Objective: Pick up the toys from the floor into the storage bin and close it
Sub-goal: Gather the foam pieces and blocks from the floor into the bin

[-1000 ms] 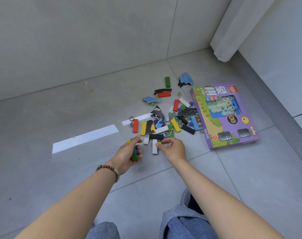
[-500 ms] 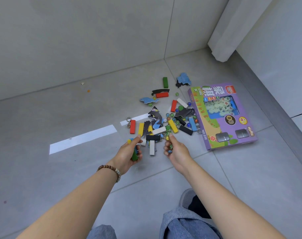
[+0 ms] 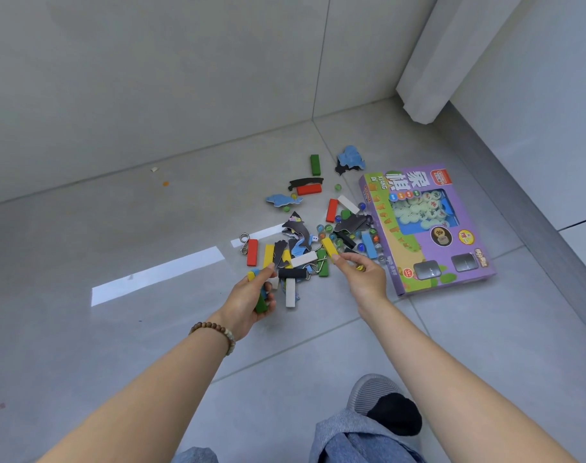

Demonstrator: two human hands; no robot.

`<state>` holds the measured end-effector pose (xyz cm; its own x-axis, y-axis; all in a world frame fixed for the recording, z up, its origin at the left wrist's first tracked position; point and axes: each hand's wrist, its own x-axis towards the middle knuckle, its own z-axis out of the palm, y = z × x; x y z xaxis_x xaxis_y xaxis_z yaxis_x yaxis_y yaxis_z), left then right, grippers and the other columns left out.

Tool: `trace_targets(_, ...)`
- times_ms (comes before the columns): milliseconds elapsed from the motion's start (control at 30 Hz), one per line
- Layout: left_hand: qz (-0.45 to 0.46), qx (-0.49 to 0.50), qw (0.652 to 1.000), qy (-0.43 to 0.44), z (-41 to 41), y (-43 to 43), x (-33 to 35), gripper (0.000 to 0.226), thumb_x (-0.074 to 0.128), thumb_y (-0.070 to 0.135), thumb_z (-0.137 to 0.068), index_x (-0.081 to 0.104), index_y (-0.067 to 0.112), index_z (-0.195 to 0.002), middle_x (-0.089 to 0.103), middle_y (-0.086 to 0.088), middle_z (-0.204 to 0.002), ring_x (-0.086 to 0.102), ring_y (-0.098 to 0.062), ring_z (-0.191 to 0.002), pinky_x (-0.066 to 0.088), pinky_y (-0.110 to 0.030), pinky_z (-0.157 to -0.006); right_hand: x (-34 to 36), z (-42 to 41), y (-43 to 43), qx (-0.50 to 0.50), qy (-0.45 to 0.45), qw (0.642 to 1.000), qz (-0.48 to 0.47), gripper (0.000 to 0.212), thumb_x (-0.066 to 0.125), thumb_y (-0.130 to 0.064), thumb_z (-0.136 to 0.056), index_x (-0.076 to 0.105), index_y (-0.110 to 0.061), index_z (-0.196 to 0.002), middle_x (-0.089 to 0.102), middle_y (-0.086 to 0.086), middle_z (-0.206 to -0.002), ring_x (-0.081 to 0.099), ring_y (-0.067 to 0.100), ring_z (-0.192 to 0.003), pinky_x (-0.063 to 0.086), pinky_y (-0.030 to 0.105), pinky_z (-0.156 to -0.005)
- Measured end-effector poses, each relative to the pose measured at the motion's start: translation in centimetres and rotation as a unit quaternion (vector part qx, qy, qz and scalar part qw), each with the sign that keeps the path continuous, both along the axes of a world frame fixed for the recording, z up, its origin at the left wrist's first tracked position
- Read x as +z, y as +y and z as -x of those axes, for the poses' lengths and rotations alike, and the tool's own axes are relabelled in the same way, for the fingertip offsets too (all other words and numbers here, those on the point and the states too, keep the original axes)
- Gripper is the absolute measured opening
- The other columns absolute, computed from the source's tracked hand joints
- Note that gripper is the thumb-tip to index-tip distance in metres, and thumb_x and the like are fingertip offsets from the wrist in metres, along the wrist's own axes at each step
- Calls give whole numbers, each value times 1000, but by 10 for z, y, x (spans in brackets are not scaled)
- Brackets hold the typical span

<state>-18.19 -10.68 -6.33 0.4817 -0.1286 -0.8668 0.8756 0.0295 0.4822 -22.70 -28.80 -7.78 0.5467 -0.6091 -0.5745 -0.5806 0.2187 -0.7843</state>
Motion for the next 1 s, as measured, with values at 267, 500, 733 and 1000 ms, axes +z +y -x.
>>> trace_targets(267, 24, 3, 1000, -7, -5, -5, 2, 20, 59, 34, -90, 60, 14, -90, 46, 0, -65, 43, -12, -59, 45, -21, -54, -1, -12, -9, -57, -46, 983, -167, 15, 74, -28, -78, 66, -17, -83, 55, -1, -70, 44, 9, -60, 34, 21, -52)
trace_targets(500, 26, 6, 1000, -5, -11, -3, 0, 21, 59, 34, -90, 60, 13, -87, 47, 0, -63, 43, -12, -58, 44, -22, -56, 0, -18, -15, -40, -40, 987, -151, 10, 72, -26, -80, 67, -19, -85, 39, -10, -48, 29, 8, -47, 26, 18, -45)
trace_targets(733, 21, -1, 1000, -5, -16, -3, -4, 22, 58, 35, -91, 59, 13, -90, 46, 0, -66, 43, -12, -58, 46, -19, -48, -21, -16, -21, 68, -2, 989, 128, 20, 76, -22, -77, 71, -9, -91, 44, -12, -55, 44, 4, -56, 38, 21, -60)
trace_targets(1000, 18, -3, 1000, -4, -19, -5, -7, 24, 58, 36, -91, 56, 13, -96, 46, 0, -65, 43, -12, -57, 46, -17, -45, -29, -20, -17, 129, 52, 972, 192, 22, 76, -30, -76, 69, -20, -94, 49, -9, -60, 44, 7, -56, 33, 24, -51)
